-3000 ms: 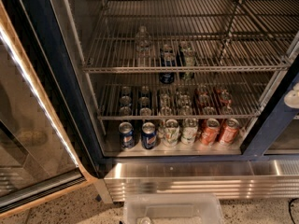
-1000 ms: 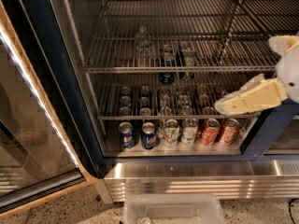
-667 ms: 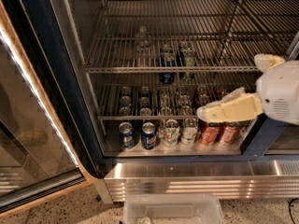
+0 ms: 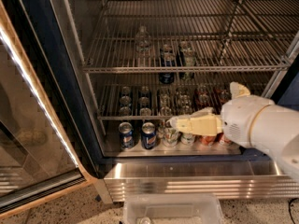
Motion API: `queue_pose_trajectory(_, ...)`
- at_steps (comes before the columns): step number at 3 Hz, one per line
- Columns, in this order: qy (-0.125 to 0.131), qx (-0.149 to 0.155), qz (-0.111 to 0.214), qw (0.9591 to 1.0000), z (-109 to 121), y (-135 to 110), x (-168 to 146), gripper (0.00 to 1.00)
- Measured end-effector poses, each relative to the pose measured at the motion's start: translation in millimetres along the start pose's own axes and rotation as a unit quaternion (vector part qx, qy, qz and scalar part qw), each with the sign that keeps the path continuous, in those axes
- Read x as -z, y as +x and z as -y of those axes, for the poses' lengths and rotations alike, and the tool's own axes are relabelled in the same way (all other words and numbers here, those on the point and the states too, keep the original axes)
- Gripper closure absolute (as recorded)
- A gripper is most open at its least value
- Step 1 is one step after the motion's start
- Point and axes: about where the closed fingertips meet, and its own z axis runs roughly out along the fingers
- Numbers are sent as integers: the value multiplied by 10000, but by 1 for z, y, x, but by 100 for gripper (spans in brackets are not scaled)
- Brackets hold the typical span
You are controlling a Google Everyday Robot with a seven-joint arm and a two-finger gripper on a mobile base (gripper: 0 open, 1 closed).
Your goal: Pick green can from middle shelf of fridge
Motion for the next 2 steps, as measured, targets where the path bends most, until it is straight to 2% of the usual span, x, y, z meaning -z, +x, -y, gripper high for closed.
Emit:
queue_pose_trajectory(1, 55, -566, 306, 9979, -6, 14, -21, 0)
queue_pose_trajectory(2, -97, -639, 414, 9971, -24, 5, -29, 0)
